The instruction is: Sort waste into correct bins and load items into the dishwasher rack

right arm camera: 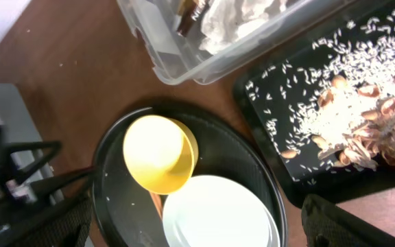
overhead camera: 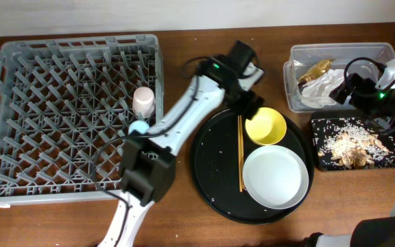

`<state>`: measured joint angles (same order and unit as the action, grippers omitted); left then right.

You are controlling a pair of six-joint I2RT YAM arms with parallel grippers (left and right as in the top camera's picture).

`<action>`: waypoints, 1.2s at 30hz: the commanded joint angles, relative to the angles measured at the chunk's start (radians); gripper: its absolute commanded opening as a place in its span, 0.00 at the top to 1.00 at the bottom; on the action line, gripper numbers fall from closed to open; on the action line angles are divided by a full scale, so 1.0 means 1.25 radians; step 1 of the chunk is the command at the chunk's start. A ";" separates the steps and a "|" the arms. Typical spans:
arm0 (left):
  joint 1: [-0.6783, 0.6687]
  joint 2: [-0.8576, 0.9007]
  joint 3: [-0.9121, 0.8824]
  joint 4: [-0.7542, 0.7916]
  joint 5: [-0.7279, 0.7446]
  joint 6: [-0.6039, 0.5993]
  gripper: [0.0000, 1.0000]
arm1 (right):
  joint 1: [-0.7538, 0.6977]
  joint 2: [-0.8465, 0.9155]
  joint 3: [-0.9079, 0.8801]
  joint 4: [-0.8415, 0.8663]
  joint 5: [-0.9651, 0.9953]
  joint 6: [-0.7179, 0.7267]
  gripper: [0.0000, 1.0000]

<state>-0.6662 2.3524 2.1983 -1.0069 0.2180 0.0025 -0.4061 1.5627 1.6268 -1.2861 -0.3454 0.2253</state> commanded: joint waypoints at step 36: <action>0.364 0.112 0.696 -0.449 -0.712 -0.043 0.99 | 0.000 0.000 0.005 -0.013 0.035 -0.031 0.01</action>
<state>-0.2417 2.4966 3.1077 -1.5814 -0.4072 -0.0826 -0.4061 1.5635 1.6268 -1.3079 -0.3107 0.1978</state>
